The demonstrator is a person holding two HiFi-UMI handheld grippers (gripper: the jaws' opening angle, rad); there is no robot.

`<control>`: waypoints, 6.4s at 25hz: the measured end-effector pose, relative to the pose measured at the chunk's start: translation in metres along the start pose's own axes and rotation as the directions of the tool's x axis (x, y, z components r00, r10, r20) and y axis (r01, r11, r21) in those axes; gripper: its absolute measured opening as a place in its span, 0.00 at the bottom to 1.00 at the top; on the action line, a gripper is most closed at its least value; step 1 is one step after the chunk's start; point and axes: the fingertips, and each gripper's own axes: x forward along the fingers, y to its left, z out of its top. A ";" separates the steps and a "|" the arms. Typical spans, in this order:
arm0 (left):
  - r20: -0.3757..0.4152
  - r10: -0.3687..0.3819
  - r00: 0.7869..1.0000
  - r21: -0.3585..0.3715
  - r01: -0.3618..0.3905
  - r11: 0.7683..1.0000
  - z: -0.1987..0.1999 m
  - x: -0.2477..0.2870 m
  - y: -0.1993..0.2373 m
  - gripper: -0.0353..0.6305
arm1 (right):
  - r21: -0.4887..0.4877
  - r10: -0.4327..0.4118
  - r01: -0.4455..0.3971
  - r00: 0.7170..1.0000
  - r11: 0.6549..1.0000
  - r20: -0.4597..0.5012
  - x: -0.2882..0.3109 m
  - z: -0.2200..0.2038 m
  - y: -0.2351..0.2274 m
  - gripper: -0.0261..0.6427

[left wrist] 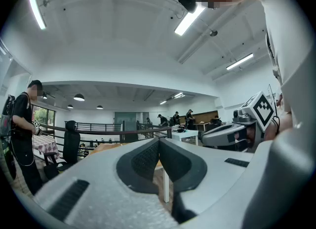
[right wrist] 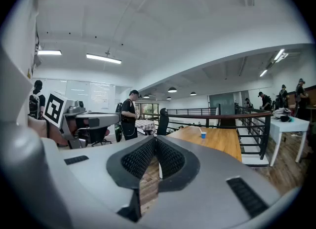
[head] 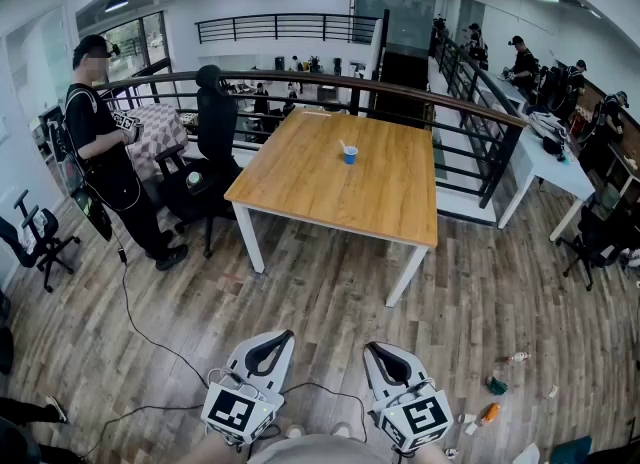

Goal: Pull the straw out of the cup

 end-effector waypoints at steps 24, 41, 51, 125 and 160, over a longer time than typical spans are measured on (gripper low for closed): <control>-0.005 0.007 1.000 0.007 -0.007 1.000 0.001 0.039 -0.033 0.07 | 0.036 -0.024 0.023 0.999 0.999 0.037 -0.022 -0.006 -0.052 0.08; -0.018 0.029 0.999 0.017 -0.029 0.999 -0.002 0.075 -0.071 0.07 | 0.034 -0.017 0.014 0.998 0.999 0.067 -0.048 -0.010 -0.103 0.08; -0.002 -0.001 1.000 0.016 0.001 1.000 -0.016 0.107 -0.070 0.08 | 0.026 -0.025 0.023 0.998 0.999 0.065 -0.025 -0.022 -0.124 0.08; -0.092 -0.081 0.992 -0.080 0.074 0.994 -0.075 0.594 0.377 0.07 | 0.008 -0.054 0.054 0.998 0.999 -0.022 0.564 0.066 -0.413 0.09; -0.023 0.011 1.000 -0.002 -0.011 1.000 -0.038 0.719 0.405 0.07 | -0.179 0.047 -0.037 0.998 0.983 0.051 0.692 0.117 -0.503 0.28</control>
